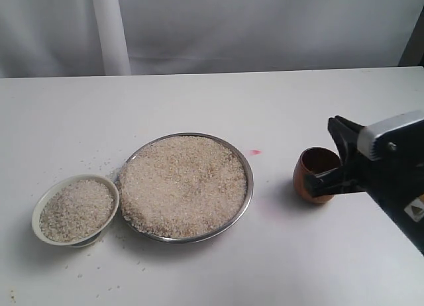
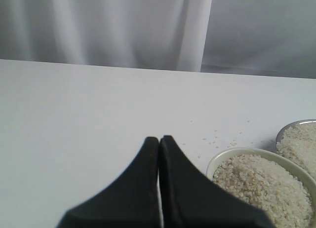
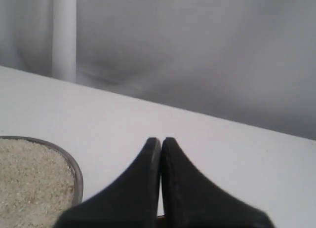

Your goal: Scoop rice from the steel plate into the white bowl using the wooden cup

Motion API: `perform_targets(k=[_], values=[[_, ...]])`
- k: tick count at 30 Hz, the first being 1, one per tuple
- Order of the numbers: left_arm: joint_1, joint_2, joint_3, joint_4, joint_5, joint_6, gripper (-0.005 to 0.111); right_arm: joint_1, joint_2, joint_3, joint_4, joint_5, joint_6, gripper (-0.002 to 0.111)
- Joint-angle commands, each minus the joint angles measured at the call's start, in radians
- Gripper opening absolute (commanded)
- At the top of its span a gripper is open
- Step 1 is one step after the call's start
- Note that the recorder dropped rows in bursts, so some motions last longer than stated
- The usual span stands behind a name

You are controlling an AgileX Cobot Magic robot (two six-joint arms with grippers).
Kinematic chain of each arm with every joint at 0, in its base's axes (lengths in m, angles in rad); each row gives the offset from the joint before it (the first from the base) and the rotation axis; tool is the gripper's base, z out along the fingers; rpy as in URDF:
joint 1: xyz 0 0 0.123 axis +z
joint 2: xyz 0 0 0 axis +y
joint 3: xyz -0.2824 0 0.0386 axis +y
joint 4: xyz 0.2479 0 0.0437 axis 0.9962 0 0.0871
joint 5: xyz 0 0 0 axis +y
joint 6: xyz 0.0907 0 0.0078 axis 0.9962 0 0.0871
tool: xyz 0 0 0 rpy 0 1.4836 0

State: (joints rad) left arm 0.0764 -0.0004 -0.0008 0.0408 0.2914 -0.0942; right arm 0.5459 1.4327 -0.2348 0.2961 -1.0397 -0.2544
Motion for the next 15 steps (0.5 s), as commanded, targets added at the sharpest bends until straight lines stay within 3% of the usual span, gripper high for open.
perform_targets(k=[1, 15], values=[[-0.006, 0.0, 0.001, 0.003, -0.007, -0.002, 0.0, 0.003, -0.127, 0.078, -0.022, -0.047, -0.008, 0.0], [-0.006, 0.0, 0.001, 0.003, -0.007, -0.002, 0.0, 0.003, -0.358, 0.128, -0.023, -0.045, -0.008, 0.0]])
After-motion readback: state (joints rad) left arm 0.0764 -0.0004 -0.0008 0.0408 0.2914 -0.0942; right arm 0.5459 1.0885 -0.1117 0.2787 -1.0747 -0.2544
